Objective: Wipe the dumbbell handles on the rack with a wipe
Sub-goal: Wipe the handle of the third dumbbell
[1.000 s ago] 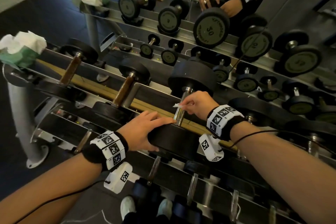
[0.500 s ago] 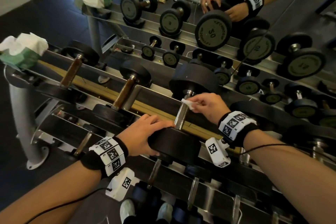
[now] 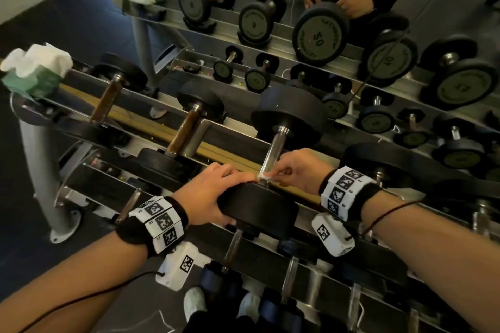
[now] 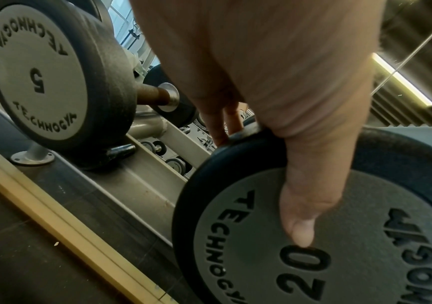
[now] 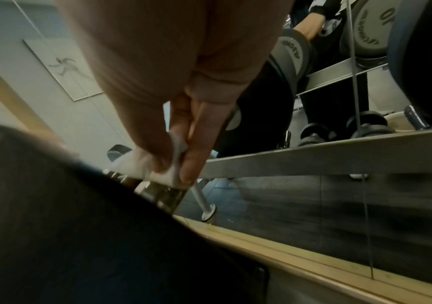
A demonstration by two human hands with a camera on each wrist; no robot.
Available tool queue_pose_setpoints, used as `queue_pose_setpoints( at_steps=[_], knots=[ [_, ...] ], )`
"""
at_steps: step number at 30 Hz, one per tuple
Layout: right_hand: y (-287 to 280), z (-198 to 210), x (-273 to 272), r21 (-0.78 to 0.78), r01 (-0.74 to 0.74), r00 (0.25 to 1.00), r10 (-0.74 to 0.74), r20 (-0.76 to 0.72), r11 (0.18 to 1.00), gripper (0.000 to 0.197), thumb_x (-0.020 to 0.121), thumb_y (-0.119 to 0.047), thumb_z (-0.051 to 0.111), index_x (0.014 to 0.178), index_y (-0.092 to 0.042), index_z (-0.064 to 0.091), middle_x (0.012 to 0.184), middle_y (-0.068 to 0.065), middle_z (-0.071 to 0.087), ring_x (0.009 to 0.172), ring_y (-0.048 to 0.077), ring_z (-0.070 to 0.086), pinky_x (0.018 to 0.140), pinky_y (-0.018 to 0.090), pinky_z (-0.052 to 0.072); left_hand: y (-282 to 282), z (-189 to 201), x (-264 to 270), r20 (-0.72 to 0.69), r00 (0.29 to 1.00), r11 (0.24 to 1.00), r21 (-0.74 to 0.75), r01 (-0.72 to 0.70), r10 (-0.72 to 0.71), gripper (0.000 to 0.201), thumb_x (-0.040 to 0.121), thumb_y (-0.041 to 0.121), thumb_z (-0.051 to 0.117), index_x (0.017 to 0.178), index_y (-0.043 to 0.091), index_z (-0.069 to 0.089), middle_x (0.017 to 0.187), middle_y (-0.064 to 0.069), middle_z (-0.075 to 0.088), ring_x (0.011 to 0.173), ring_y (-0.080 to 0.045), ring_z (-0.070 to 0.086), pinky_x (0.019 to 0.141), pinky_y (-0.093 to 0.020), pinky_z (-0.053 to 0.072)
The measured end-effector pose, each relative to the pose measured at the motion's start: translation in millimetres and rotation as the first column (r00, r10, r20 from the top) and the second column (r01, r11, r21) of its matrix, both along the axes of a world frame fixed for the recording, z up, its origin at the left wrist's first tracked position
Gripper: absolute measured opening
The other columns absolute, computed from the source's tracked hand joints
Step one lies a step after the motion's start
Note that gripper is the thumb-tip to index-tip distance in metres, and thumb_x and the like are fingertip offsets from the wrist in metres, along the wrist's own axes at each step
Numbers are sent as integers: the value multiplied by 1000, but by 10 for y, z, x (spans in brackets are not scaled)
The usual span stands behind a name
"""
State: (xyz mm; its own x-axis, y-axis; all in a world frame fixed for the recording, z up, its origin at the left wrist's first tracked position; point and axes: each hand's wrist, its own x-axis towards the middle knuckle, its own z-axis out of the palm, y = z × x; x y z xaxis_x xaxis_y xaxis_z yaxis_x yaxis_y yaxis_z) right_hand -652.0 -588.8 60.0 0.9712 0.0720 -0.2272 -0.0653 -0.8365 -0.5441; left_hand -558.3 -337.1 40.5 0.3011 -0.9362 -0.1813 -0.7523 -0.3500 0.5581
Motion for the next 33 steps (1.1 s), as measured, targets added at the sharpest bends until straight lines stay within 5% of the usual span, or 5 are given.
queue_pose_setpoints(
  at_steps=[7,18,25,29,33],
  knots=[
    [-162,227,235,-31,369,922,-362,140,929,9,87,-17,67,92,-19,75,80,-1,68,78,18,66,80,33,55,0,-32,-5,-7,1000,1000,3,-31,31,95,65,45,81,136,63,20,124,21,38,115,-8,33,101,-43,41],
    [-75,-84,-70,115,222,975,-220,-33,968,11,79,-20,77,77,-29,72,71,-11,68,70,5,68,71,25,57,4,-20,-18,-17,999,999,-15,-34,34,96,64,42,83,135,63,22,120,22,38,113,-8,35,100,-41,42],
    [-227,-139,-253,221,576,816,-569,-100,787,29,78,-4,76,62,-25,67,62,-1,67,56,8,69,58,24,59,-228,333,-143,22,998,989,138,53,-57,104,59,48,85,142,49,23,136,13,41,124,-16,39,108,-45,39],
    [-217,-119,-295,286,722,675,-732,-92,630,27,77,-5,75,60,-24,65,65,2,67,74,27,72,74,40,60,-592,448,-671,379,896,963,222,153,-230,96,65,55,78,144,39,26,138,6,43,125,-25,43,108,-48,34],
    [-141,-107,-342,415,733,632,-765,-122,539,33,79,5,71,59,-19,62,59,3,59,57,16,63,53,24,58,-785,395,-1027,554,805,944,328,21,-211,95,74,42,73,150,24,19,143,-5,38,128,-38,39,102,-59,34]
  ],
)
